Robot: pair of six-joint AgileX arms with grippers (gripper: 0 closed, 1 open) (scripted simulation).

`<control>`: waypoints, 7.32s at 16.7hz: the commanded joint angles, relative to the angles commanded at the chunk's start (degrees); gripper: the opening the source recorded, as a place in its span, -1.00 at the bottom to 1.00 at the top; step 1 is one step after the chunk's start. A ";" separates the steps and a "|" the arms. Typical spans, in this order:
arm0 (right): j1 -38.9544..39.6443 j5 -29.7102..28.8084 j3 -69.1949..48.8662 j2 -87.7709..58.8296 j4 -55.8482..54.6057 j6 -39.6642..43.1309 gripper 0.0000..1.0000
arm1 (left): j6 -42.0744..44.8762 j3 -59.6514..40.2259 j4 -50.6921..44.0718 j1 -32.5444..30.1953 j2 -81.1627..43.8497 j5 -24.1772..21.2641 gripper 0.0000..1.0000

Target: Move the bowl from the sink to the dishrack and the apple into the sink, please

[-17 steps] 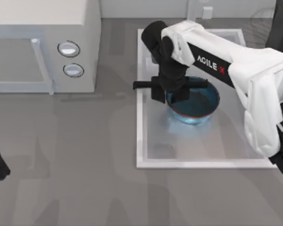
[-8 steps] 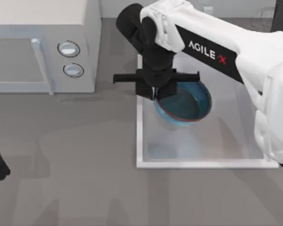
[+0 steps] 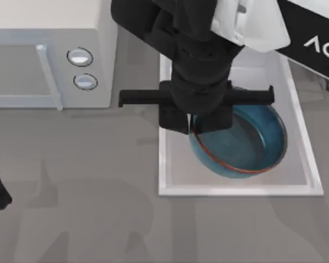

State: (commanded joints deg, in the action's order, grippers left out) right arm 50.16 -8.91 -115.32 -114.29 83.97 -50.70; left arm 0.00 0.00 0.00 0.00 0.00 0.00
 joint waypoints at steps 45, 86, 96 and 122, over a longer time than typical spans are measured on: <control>-73.14 30.80 41.52 34.49 -89.73 49.66 -1.00 | 0.00 0.00 0.00 0.00 0.00 0.00 1.00; -67.85 24.79 59.23 11.35 -131.11 49.77 1.00 | 0.00 0.00 0.00 0.00 0.00 0.00 1.00; -65.52 19.29 75.43 39.17 -114.49 49.11 1.00 | 0.00 0.00 0.00 0.00 0.00 0.00 1.00; -50.16 8.91 115.32 114.29 -83.97 50.70 1.00 | 0.00 0.00 0.00 0.00 0.00 0.00 1.00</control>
State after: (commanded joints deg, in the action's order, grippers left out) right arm 0.00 0.00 0.00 0.00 0.00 0.00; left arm 0.00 0.00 0.00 0.00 0.00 0.00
